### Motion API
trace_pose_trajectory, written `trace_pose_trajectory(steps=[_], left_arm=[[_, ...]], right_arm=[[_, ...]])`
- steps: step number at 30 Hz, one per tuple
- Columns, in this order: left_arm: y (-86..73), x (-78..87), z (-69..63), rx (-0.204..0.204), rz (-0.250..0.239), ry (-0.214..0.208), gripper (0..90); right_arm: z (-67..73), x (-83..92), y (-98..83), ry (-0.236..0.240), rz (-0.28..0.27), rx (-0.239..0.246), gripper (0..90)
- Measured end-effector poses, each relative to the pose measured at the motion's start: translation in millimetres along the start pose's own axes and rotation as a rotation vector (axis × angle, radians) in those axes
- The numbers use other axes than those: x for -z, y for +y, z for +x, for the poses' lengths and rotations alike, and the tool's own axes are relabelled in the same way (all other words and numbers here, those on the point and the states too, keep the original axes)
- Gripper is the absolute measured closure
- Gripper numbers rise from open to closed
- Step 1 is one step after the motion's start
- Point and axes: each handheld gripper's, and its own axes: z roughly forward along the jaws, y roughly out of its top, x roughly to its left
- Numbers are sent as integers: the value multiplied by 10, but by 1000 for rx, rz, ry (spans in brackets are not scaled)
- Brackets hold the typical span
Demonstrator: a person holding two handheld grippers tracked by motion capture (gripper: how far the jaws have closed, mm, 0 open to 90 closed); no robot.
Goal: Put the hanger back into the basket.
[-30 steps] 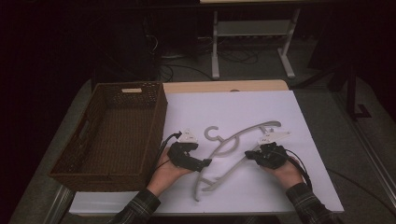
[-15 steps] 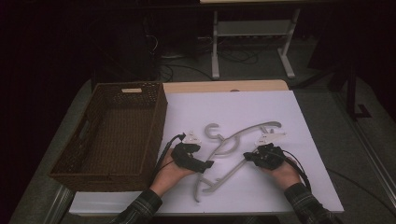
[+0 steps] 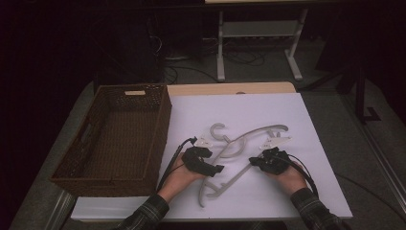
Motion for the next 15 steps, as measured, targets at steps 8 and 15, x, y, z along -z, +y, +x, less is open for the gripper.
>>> trace_pose_trajectory(steps=[8,15], left_arm=[[37,-61,0,15,3,-70,435],[52,-66,28,48,-25,-104,560]], right_arm=[[-4,3,4,3,-2,0,898],[-5,2,0,3,4,6,898]])
